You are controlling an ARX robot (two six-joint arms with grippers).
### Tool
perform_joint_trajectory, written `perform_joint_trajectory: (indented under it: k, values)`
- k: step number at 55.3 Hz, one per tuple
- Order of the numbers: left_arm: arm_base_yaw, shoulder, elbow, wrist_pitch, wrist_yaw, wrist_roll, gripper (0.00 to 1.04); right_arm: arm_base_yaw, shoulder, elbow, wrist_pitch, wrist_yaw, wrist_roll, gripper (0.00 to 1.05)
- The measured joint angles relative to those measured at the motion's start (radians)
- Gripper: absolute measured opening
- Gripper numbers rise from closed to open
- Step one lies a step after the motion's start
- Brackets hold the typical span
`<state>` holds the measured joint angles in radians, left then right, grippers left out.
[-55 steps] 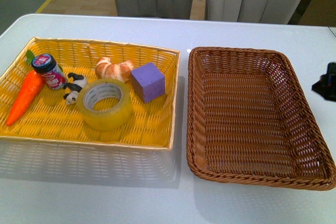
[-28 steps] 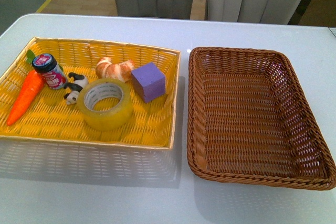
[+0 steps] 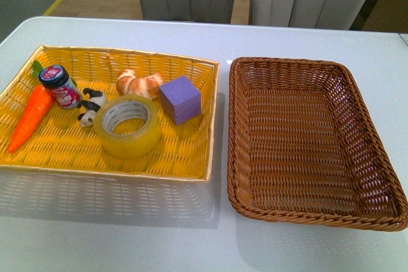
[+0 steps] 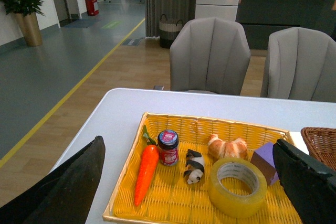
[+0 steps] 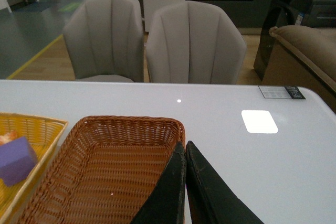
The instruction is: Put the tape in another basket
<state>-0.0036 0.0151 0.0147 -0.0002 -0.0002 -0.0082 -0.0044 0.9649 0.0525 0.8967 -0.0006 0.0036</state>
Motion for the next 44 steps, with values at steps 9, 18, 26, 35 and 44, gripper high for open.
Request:
perform_joint_trajectory:
  k: [9,18,26,35,44]
  values:
    - [0.000,0.000,0.000,0.000,0.000,0.000,0.96,0.001,-0.137,-0.026,-0.111,0.001,0.000,0.02]
    - [0.000,0.000,0.000,0.000,0.000,0.000,0.96,0.001,-0.249,-0.029,-0.206,0.000,0.000,0.02]
    - [0.000,0.000,0.000,0.000,0.000,0.000,0.96,0.001,-0.355,-0.029,-0.302,0.000,0.000,0.02]
    - [0.000,0.000,0.000,0.000,0.000,0.000,0.96,0.001,-0.475,-0.030,-0.413,0.000,0.000,0.02]
    - [0.000,0.000,0.000,0.000,0.000,0.000,0.96,0.001,-0.560,-0.030,-0.493,0.000,0.000,0.02]
